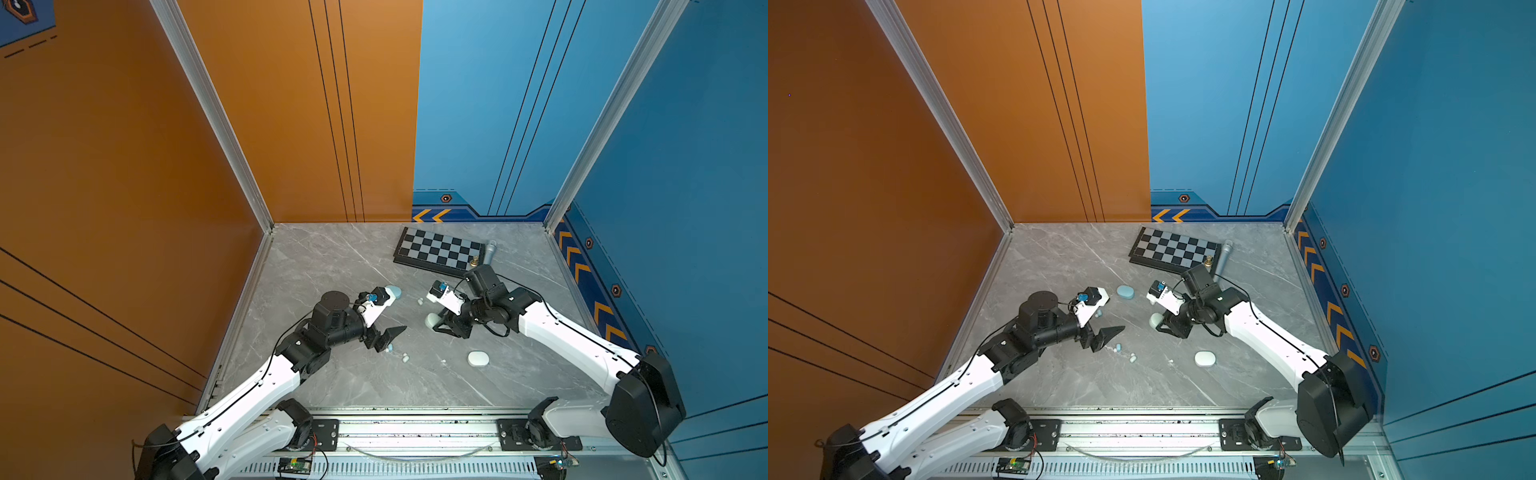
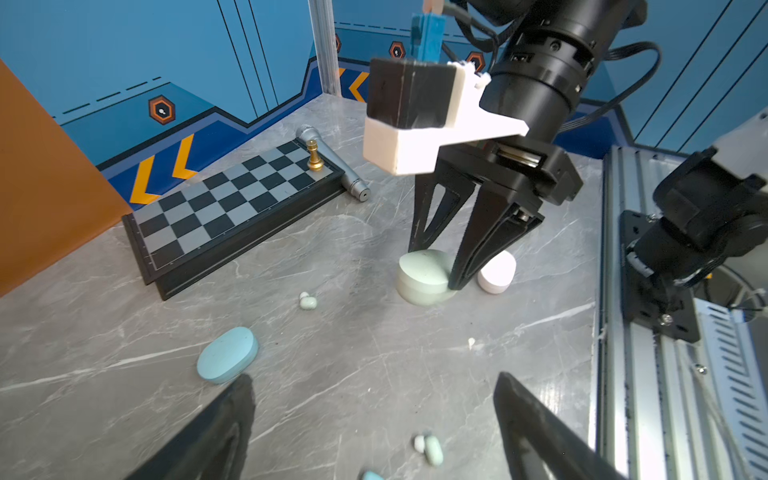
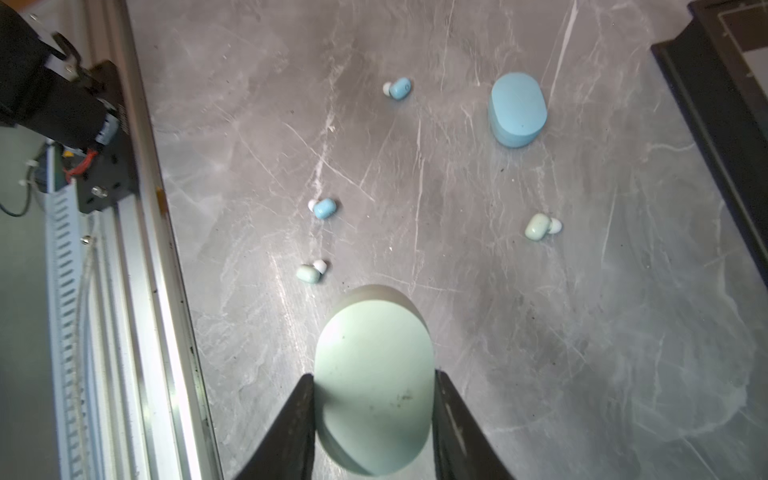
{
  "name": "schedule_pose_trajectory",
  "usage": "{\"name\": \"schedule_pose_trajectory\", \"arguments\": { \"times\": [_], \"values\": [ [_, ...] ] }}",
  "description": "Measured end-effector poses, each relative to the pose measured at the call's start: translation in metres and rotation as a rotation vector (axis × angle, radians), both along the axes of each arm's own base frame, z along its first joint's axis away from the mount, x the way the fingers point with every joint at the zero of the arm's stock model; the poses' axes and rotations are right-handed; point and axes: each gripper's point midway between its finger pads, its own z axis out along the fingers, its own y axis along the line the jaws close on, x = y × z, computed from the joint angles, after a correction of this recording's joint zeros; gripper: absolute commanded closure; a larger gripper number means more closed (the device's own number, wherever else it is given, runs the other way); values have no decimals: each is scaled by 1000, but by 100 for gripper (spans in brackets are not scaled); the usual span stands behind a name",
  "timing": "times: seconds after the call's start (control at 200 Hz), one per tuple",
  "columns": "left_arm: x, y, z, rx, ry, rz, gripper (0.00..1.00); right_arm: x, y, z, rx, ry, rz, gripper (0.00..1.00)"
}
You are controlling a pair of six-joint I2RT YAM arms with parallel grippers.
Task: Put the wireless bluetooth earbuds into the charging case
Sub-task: 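Lift the mint-green case with the right gripper while the left gripper approaches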
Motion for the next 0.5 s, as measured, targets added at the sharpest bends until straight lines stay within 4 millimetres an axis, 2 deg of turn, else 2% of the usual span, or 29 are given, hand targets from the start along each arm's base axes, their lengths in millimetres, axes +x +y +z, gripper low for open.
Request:
{"name": "schedule_pose_trajectory", "arguments": {
  "times": [0.11, 0.285, 0.375, 0.501],
  "values": [
    [-4, -10, 5, -38, 19, -52, 25, -1, 5, 24, 77, 20, 23, 64],
    [-13, -23, 6, -71, 59, -144, 27, -8, 16, 57, 171, 68, 81, 64],
    [-18, -27, 0, -72, 91, -187, 28, -14, 20, 63, 200, 90, 112, 64],
    [-24, -33, -10, -66, 133, -233, 27, -22, 22, 62, 205, 112, 148, 65]
  ]
}}
